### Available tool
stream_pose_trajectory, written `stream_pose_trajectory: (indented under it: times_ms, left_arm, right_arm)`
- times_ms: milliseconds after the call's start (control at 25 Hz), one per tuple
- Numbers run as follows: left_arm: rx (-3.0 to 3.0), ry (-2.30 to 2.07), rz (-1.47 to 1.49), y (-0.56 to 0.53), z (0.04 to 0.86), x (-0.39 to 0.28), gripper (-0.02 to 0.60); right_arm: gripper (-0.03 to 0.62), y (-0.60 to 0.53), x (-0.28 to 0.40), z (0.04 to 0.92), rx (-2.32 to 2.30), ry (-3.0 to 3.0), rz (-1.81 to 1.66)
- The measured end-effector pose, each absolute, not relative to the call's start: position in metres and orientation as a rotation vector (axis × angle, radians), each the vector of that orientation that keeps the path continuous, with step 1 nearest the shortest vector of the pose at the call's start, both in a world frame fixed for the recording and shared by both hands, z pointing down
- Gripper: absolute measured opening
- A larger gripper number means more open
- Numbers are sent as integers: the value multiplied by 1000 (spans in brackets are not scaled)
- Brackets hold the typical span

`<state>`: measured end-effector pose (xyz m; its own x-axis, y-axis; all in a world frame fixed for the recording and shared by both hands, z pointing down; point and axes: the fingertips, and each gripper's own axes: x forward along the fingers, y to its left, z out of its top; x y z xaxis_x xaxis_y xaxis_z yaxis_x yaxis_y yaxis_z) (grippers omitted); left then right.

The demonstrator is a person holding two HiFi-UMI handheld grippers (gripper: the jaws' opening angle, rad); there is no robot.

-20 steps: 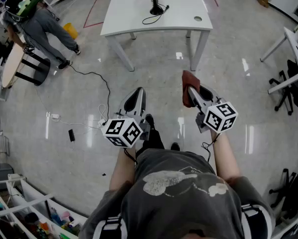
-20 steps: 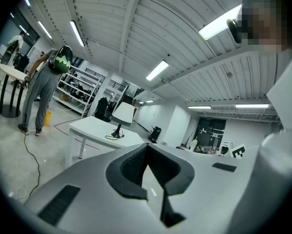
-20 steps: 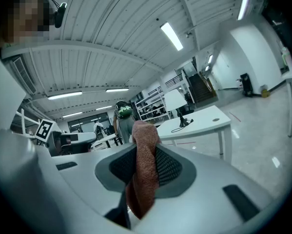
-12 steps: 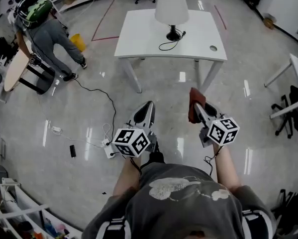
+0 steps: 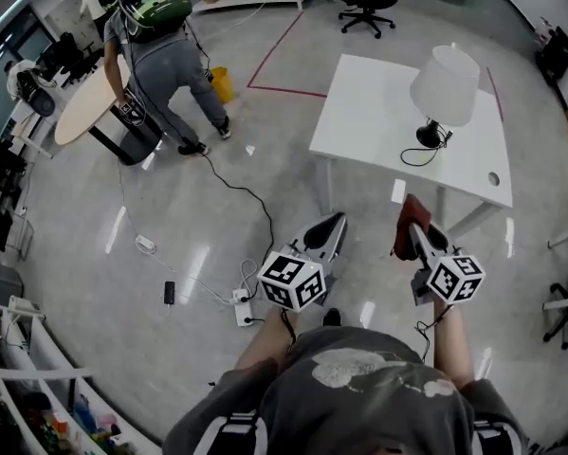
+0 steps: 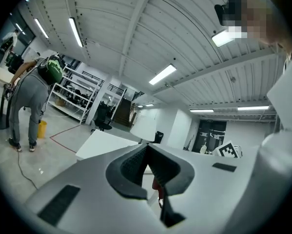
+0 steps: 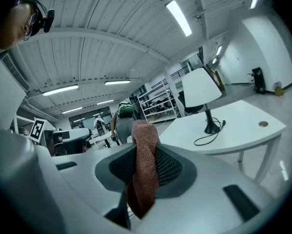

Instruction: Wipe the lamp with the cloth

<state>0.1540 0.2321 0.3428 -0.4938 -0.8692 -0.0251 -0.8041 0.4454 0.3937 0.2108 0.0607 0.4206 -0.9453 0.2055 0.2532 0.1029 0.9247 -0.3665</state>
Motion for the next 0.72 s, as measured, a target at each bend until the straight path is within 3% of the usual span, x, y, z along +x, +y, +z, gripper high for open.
stream_pose_trajectory:
  times_ms: [240, 720]
  left_arm:
    - [1427, -2504, -527, 237, 367, 54, 8]
    - [1452, -2484, -488, 156, 359, -25, 8]
  right_arm:
    - [86, 69, 117, 441, -243, -2770, 492]
    - [86, 5, 19, 427, -236, -2806, 522]
